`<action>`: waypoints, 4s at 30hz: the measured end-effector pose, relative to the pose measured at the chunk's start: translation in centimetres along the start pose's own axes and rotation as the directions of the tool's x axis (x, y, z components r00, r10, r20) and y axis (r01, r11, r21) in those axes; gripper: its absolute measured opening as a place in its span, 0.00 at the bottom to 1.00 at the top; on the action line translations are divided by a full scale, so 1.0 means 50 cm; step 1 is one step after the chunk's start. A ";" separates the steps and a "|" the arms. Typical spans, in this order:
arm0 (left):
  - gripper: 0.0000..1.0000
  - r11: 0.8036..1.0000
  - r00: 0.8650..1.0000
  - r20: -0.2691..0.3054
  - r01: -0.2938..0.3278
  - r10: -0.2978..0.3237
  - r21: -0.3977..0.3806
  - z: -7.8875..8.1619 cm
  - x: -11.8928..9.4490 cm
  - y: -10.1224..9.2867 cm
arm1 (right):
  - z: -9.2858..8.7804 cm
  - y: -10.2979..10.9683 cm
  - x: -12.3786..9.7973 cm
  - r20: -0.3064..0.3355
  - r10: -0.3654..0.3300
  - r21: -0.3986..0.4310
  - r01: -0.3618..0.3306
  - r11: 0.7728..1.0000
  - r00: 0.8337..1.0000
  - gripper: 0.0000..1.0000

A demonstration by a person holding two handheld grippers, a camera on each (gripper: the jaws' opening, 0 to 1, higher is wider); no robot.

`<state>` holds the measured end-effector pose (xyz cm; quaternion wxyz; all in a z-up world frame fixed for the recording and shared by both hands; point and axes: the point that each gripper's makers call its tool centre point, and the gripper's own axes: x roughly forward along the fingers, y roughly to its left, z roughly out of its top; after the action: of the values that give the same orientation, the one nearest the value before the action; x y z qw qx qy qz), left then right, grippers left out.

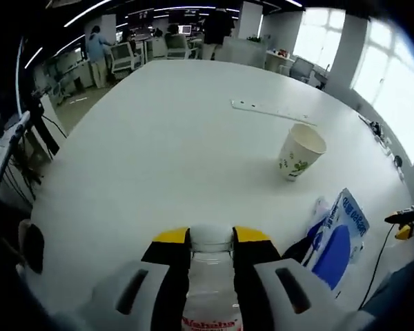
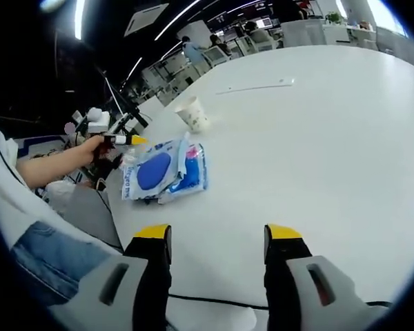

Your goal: Arrange the tabletop items into an orderly group along one side of the table until the central work area is clear of visible clutter.

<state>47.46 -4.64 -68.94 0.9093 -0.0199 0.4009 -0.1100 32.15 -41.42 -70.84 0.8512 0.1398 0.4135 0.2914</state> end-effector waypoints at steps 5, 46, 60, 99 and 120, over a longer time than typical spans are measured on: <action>0.21 0.999 0.998 0.062 -0.018 0.021 -0.044 0.008 -0.043 0.017 | -0.005 0.004 -0.001 -0.006 0.009 0.003 -0.009 1.000 1.000 0.53; 0.21 0.987 0.852 0.498 0.146 -0.159 0.066 0.367 -0.150 -0.078 | -0.003 -0.011 -0.007 0.018 0.003 0.047 -0.004 0.999 1.000 0.53; 0.21 0.963 0.853 0.471 0.120 -0.225 0.242 0.457 -0.129 -0.127 | -0.007 -0.014 -0.006 0.016 0.005 0.043 -0.005 0.999 1.000 0.53; 0.21 0.956 0.940 0.237 0.196 -0.247 0.217 0.316 0.054 -0.194 | -0.024 -0.041 -0.001 -0.005 -0.011 0.096 0.012 0.995 1.000 0.52; 0.21 0.965 0.946 0.238 0.177 -0.222 0.196 0.306 0.076 -0.196 | -0.031 -0.049 0.002 -0.010 -0.013 0.108 0.014 0.994 1.000 0.52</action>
<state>59.34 -15.84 -60.10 0.9361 0.0038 0.2641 -0.2323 31.92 -43.30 -73.01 0.8424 0.1815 0.4334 0.2636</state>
